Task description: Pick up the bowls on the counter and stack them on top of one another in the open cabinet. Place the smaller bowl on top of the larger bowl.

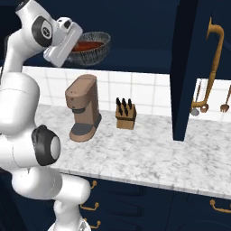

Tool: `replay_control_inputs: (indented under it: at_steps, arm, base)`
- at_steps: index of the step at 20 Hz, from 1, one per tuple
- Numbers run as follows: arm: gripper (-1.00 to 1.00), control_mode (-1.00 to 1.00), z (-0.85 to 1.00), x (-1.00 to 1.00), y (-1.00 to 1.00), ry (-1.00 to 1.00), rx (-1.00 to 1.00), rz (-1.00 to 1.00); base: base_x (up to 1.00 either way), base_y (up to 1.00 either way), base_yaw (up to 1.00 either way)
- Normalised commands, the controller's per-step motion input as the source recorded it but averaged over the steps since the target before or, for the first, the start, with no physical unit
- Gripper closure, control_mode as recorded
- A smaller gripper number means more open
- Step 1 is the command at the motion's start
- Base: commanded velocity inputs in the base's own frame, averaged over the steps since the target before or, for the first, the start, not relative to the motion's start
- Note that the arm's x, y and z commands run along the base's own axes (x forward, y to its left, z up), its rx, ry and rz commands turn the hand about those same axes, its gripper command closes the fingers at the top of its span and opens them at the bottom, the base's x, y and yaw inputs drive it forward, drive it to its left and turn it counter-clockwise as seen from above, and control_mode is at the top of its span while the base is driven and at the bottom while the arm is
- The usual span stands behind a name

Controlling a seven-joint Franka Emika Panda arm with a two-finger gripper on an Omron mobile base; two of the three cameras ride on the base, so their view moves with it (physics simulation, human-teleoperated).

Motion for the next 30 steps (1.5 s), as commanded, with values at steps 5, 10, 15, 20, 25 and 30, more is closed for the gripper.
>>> replay_control_inputs:
  at_steps: [5,10,15,20,25,30]
  arm:
    - [-1.00,-1.00,-0.13,0.84,0.00,-0.06,-0.06,0.08]
    - [-1.00,-1.00,-0.03,0.35,-0.02,-0.06,-0.03,0.03]
    - [-1.00,-1.00,0.00,-0.61,0.00,-0.14,0.00,0.00]
    - [-1.00,-1.00,-0.14,-1.00,0.01,-0.13,0.00,0.01]
    - [-1.00,-1.00,-0.50,-1.00,0.08,0.00,0.00,0.01]
    - [-1.00,-1.00,-0.82,-0.99,0.37,0.14,0.00,0.00]
  base:
    - [0.00,0.00,0.00]
    - [0.00,0.00,0.00]
    - [0.00,0.00,0.00]
    - [0.00,0.00,0.00]
    - [0.00,0.00,0.00]
    - [0.00,0.00,0.00]
